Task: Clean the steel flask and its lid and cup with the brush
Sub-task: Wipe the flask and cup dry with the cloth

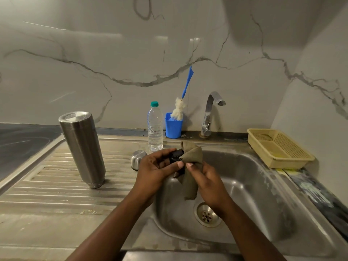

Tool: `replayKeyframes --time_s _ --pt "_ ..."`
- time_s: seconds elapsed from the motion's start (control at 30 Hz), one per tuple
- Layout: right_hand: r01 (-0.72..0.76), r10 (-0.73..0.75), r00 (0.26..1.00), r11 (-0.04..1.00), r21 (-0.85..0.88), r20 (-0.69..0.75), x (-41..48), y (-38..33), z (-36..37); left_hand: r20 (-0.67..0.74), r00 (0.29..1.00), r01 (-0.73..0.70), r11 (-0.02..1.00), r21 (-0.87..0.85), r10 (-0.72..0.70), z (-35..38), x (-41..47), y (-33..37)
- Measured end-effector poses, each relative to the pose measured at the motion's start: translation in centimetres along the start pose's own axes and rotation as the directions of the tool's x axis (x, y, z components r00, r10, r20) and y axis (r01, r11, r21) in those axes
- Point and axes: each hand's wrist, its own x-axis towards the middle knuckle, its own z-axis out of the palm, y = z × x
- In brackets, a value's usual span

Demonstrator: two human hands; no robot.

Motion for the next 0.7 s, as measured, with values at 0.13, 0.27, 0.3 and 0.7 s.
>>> replayKeyframes --time_s 0.13,0.27,0.3,0.7 --pt "0.114 -0.156 0.979 0.954 -0.277 -0.132 -0.1 0.4 -0.4 -0.029 0.999 0.015 1.0 -0.003 -0.015 0.0 0.1 -0.2" --pt "0.131 -0.181 0.968 0.954 -0.27 -0.172 -0.2 0.5 -0.1 -0.04 0.999 0.011 1.0 -0.024 -0.012 0.2 -0.1 -0.2" --pt "0.102 -0.139 0.979 0.969 -0.226 -0.151 -0.2 0.5 0.0 -0.036 0.999 0.013 0.999 -0.031 -0.014 0.3 -0.1 -0.2" --pt "-0.229 0.267 0.964 0.858 0.459 -0.017 0.1 -0.5 0.1 -0.091 0.996 0.011 1.0 -0.028 -0.013 0.1 0.1 -0.7"
